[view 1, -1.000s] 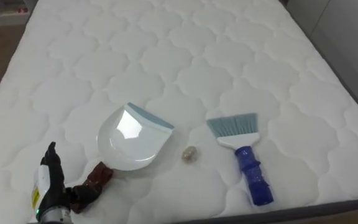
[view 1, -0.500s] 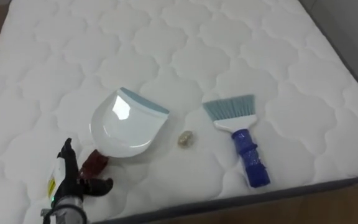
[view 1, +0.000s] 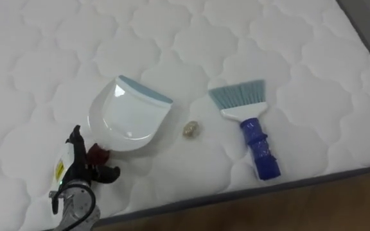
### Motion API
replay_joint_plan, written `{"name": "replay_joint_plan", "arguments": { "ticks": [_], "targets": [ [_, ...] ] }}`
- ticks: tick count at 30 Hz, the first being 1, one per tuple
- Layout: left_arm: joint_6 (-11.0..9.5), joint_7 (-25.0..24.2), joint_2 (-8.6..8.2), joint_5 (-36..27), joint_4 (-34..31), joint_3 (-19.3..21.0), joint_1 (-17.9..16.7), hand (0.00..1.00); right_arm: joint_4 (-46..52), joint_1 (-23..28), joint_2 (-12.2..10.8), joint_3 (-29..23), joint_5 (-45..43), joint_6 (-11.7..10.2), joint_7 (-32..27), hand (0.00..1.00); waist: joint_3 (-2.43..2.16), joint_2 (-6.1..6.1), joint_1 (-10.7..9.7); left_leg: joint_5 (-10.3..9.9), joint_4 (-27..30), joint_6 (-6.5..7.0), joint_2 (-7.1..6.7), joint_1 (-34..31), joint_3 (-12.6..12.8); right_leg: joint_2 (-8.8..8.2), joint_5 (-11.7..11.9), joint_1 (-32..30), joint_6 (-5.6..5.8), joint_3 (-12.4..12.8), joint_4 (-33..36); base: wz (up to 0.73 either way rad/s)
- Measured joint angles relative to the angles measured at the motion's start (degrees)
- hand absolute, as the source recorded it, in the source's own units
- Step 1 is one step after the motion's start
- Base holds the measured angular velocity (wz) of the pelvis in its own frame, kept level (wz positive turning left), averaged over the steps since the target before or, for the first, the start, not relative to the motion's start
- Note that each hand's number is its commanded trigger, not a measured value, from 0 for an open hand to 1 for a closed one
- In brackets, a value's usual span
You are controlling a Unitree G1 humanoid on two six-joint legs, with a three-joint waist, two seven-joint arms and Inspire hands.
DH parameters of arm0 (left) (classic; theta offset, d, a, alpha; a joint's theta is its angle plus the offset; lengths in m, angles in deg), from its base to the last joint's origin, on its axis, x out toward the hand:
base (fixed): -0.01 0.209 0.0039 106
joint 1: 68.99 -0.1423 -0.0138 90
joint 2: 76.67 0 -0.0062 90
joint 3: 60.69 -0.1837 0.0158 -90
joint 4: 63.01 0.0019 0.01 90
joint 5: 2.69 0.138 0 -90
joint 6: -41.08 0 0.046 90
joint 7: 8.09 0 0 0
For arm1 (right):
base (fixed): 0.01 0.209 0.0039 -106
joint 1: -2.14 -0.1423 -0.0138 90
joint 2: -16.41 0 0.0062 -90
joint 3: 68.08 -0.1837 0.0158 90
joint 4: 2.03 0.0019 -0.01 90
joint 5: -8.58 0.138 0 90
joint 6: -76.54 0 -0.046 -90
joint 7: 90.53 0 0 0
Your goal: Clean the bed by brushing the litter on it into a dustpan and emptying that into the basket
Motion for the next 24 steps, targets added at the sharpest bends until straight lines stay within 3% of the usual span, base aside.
{"name": "replay_joint_plan", "arguments": {
  "ticks": [3, 12, 24],
  "targets": [
    [0.0, -0.1, 0.12, 0.2, 1.9, 0.0, 0.7, 0.0, 0.0, -0.4, 0.0, 0.2, 1.7, -0.6, -1.1, 0.0, 0.57, 0.05, -0.2, 0.0, 0.8, 0.0, 0.01, -1.7, -0.2, -0.43, 0.0, -1.7, 0.0, -0.1, 0.9, 0.02],
    [0.0, -0.9, 0.49, 0.1, 2.1, -0.7, 1.5, 0.0, 0.0, -1.1, 0.0, 1.9, 7.9, -2.1, -2.1, 0.0, 1.16, -0.52, -0.4, 0.0, 1.7, 0.01, 0.03, -4.7, -0.6, -0.68, -0.1, -5.0, -0.16, -0.8, 2.7, 0.02],
    [-0.1, -1.7, 1.96, -0.3, 3.4, -1.2, 3.7, 0.0, 0.2, -1.7, 0.2, 4.0, 12.0, -2.7, -3.4, 0.0, 1.3, -0.79, -0.4, 0.0, 2.9, 0.01, 0.04, -8.3, -0.6, -0.93, -0.1, -9.0, -0.16, -1.4, 4.7, 0.0]
  ]
}}
